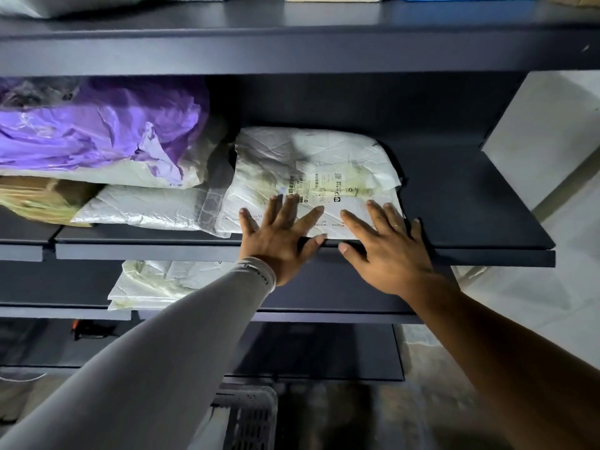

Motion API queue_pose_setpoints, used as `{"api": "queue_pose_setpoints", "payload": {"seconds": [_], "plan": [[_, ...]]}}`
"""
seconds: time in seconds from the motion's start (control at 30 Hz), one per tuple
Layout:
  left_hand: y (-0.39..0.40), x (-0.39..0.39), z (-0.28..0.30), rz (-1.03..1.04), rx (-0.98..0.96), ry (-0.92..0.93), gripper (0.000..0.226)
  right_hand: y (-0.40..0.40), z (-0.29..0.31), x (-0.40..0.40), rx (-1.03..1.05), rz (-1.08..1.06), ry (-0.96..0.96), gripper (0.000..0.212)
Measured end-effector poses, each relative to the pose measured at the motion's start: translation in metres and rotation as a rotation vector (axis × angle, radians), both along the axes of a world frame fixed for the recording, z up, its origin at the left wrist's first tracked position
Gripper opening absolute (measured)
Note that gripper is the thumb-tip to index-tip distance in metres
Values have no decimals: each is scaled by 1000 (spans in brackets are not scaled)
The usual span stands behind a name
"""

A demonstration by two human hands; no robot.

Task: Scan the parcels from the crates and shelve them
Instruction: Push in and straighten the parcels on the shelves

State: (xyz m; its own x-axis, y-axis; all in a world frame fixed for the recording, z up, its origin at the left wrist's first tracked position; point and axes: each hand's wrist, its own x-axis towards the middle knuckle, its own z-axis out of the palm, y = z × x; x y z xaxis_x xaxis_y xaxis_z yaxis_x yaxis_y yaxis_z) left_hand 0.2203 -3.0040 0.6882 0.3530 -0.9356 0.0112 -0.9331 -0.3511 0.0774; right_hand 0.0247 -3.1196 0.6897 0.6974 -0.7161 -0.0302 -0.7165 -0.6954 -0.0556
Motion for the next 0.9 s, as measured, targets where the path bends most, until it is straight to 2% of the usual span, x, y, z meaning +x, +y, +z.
{"api": "queue_pose_setpoints", "payload": {"seconds": [0.17, 0.4, 0.5, 0.63, 0.77, 0.9], "plan": [[-8, 4, -11, 37, -61, 41, 55, -8, -9, 10, 16, -39, -76, 65], [-10, 2, -22, 57, -131, -1, 55, -7, -27, 12, -109, -62, -131, 65], [-12, 6, -20, 34, -100, 5, 57, -6, -28, 13, -124, -70, -138, 65], [-10, 12, -7, 4, 19, 8, 60, -14, -9, 16, 40, -64, -15, 65], [19, 1, -9, 2, -99, -28, 61, -11, 12, 18, 137, -106, 54, 70], [68, -14, -27, -51, -103, -120, 67, 25, 14, 21, -92, 15, -38, 74]]}}
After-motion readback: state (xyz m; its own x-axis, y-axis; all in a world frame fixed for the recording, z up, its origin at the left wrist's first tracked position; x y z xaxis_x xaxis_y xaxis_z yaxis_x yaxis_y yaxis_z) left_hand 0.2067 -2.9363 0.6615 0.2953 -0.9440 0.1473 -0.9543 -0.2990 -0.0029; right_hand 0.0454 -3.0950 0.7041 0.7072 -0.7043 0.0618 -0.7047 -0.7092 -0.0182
